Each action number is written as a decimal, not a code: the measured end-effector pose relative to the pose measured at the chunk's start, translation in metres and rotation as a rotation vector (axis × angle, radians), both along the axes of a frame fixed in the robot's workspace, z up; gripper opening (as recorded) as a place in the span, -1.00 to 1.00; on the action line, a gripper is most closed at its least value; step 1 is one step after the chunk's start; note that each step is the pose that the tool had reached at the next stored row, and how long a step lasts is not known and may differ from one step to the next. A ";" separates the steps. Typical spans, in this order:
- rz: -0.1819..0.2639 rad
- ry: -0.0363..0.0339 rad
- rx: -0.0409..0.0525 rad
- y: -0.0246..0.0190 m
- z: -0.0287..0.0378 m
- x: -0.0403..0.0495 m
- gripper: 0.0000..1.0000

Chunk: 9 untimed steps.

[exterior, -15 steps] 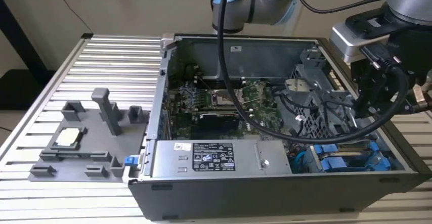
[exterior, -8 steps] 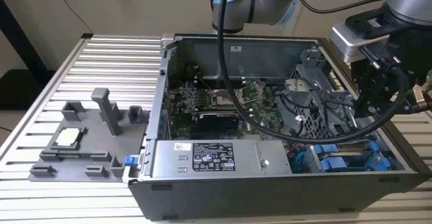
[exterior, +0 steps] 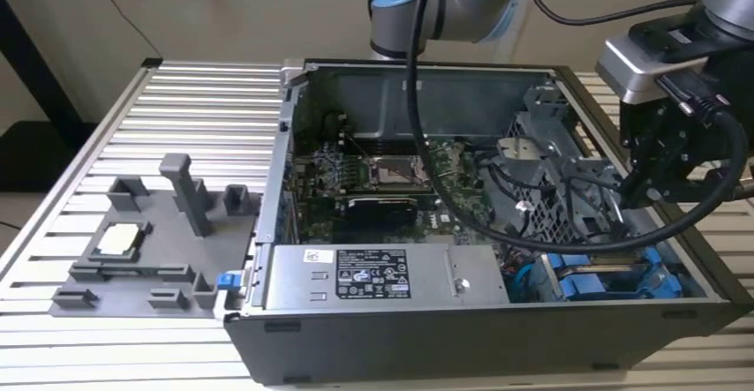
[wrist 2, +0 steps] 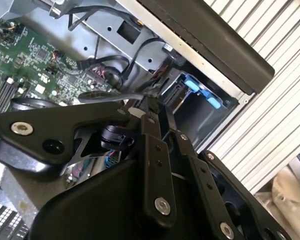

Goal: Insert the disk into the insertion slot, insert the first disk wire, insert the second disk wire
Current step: 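Insert the first disk wire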

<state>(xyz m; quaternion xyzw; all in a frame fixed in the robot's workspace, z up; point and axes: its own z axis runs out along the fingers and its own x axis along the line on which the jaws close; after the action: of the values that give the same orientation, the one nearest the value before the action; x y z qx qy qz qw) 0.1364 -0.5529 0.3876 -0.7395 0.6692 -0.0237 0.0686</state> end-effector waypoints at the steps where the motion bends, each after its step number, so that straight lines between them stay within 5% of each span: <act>1: 0.000 0.0120 -0.0009 -0.0001 -0.0001 0.0024 -0.62; 6: 0.000 0.0702 -0.0043 -0.0011 -0.0007 0.0131 -0.62; 9: -0.009 0.0757 -0.0042 -0.0015 -0.0026 0.0146 -0.62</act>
<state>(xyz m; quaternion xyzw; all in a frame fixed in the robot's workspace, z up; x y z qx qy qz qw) 0.1510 -0.5544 0.3851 -0.7369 0.6748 0.0026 0.0416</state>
